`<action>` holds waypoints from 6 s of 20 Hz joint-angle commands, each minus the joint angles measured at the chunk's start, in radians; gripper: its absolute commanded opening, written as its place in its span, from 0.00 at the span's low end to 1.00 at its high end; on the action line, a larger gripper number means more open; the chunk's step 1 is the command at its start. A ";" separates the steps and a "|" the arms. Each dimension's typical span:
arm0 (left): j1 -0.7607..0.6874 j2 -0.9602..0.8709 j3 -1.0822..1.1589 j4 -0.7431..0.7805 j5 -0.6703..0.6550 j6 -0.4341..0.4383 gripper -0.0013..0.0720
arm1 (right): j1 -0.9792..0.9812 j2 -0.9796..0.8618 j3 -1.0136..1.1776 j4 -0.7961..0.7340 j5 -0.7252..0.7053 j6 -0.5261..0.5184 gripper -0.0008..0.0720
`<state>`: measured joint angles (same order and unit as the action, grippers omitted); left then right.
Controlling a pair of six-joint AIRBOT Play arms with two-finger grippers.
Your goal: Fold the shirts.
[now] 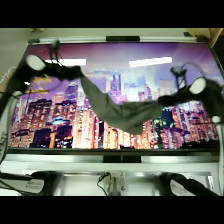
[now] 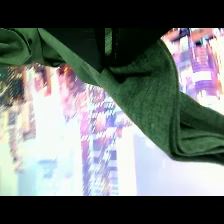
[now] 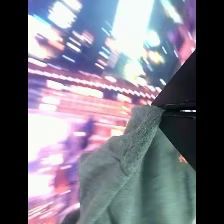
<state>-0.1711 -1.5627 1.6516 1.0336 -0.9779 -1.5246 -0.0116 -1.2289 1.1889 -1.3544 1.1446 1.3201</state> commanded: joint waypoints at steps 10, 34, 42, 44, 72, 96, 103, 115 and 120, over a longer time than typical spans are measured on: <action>0.088 0.740 0.211 0.289 -0.368 -0.113 0.07 | 0.002 0.693 0.426 -0.100 -0.010 0.150 0.10; 0.011 0.674 -1.133 -0.089 0.636 -0.055 0.07 | -0.082 0.240 -0.441 0.092 -0.397 0.333 0.73; 0.011 0.673 -1.133 -0.089 0.500 -0.031 0.07 | -0.145 0.330 -0.797 0.301 0.114 0.201 0.87; 0.011 0.673 -1.133 -0.089 0.458 -0.031 0.07 | -0.098 0.330 -0.865 0.394 0.009 0.201 0.87; 0.238 1.063 -0.595 0.160 -0.548 -0.071 0.07 | -0.168 0.674 0.210 0.035 0.080 0.158 0.10; 0.181 0.371 -0.866 -0.043 -0.057 -0.034 1.00 | -0.076 -0.090 -0.067 0.410 -0.224 0.058 0.10; -0.037 0.235 -0.910 -0.112 0.332 -0.157 0.99 | -0.076 -0.090 -0.067 0.402 -0.178 0.057 0.10; 0.111 0.525 -0.592 0.174 0.071 0.099 0.07 | -0.169 0.135 0.133 0.402 -0.195 0.001 0.10; 0.270 0.955 -0.298 0.278 0.063 0.045 0.07 | -0.260 0.380 0.362 0.361 -0.216 0.000 0.10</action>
<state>0.0177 -0.8234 1.2064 1.2266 -0.8959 -1.4544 -0.2279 -0.9707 1.4410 -0.9596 0.9413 1.3235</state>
